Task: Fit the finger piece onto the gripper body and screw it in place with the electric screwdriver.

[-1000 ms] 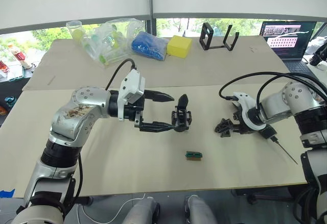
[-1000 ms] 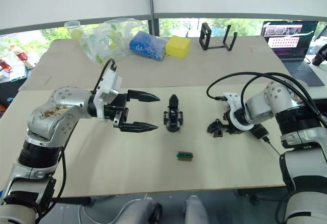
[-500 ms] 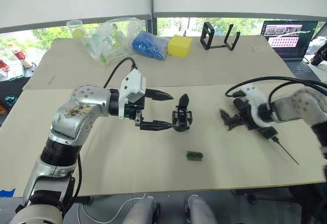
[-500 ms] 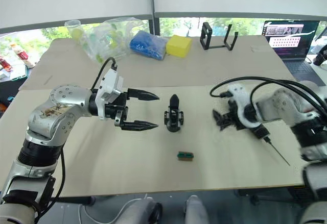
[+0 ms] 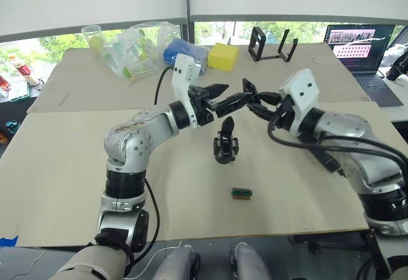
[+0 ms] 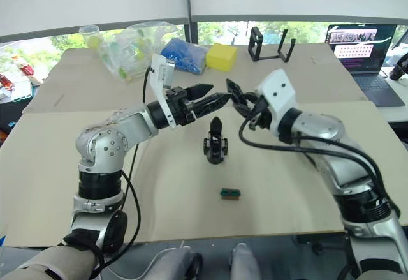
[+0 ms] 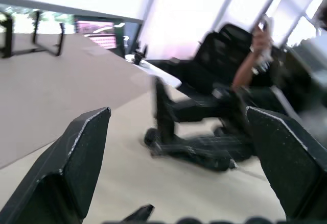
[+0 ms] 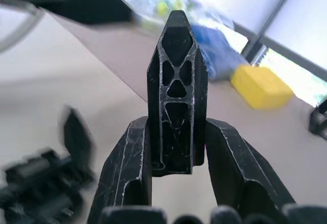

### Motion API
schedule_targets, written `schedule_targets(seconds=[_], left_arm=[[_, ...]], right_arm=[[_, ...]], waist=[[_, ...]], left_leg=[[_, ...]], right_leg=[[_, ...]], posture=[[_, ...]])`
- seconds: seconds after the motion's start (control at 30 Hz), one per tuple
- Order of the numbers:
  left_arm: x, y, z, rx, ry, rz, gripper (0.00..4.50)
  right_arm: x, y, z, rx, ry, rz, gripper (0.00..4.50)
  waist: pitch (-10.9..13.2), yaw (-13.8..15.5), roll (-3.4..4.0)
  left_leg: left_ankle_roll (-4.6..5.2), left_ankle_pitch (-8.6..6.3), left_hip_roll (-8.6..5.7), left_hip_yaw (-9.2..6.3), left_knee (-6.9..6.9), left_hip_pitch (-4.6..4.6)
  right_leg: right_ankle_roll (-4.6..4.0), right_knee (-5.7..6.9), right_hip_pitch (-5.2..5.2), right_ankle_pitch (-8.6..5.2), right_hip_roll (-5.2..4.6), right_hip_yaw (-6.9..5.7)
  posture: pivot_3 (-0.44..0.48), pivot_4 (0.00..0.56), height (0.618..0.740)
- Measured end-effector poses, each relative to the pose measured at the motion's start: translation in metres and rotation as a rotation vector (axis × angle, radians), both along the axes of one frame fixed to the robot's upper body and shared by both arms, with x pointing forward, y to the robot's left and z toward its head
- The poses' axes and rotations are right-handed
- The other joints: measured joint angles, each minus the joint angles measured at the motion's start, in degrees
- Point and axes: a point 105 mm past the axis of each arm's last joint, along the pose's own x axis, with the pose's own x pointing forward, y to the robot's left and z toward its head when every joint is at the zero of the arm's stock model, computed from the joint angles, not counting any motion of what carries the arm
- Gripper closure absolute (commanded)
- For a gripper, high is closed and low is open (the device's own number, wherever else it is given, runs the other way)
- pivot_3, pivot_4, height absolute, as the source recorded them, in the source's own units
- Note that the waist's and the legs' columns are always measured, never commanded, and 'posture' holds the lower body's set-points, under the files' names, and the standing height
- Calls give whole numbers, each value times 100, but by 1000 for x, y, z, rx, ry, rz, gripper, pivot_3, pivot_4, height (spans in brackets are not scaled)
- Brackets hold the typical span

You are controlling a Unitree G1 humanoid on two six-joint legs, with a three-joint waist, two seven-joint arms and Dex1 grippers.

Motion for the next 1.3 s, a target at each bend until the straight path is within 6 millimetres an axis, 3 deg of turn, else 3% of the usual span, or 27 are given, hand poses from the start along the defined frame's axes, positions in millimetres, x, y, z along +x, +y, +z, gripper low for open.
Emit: schedule_targets(seconds=[0.03, 0.13, 0.23, 0.3, 0.7, 0.87, 1.03, 1.1, 1.3], left_arm=[[1, 1, 2, -13, 8, 12, 0], [3, 5, 8, -51, 16, 25, 804], [1, 4, 10, -68, 16, 9, 2181], [-2, 2, 12, -81, 18, -12, 2370], [-8, -3, 20, -134, 35, -69, 2370], [-8, -1, 23, -152, 34, -69, 4500], [-9, -1, 24, -150, 31, -67, 4500], [-9, -1, 24, -143, 25, -67, 4500], [-11, 1, 10, 1, -2, -148, 4500]], right_arm=[[-1, 1, 1, 24, -9, -1, 3391], [-11, 11, 8, 69, -52, 41, 3391], [-16, 18, 13, 102, -72, 66, 3391], [-16, 18, 13, 116, -70, 64, 3391], [-22, 25, 14, 145, -66, 89, 3391], [-23, 24, 17, 148, -78, 87, 3391], [-23, 24, 18, 128, -100, 73, 3391], [-23, 24, 18, 120, -103, 78, 2348], [-43, 27, 31, 69, -67, 254, 287]], waist=[[0, 3, 0], [0, 3, 0], [0, 4, 1], [0, 5, 1], [-1, -4, 1], [-1, -10, 1], [-1, -3, 1], [-1, -5, 1], [0, -16, 1]], left_leg=[[0, 0, 0, 0, 2, 0], [0, 0, -1, 0, 4, 1], [0, 0, 0, 0, 4, 1], [0, 0, -2, 0, 4, 1], [-1, 0, 0, 0, 4, 2], [-1, 0, 1, 1, 4, 3], [-1, 0, 0, 0, 4, 4], [-1, 0, 0, 0, 4, 4], [-1, 0, 1, 1, 4, 4]], right_leg=[[0, 2, 1, 0, 1, -1], [0, 5, 2, 0, 18, 1], [-1, 7, 1, 0, 20, 1], [-1, 6, 2, 0, 20, 2], [-2, 11, 0, -1, 26, 7], [-2, 12, -1, -1, 27, 8], [-2, 15, 0, -1, 28, 8], [-2, 16, -1, -1, 28, 8], [-3, 13, 0, -1, 31, 8]], posture=[[0, 150, 740], [0, 150, 740], [0, 150, 740], [0, 150, 740], [0, 150, 740], [0, 150, 740], [0, 150, 740], [0, 150, 740], [0, 150, 740]])
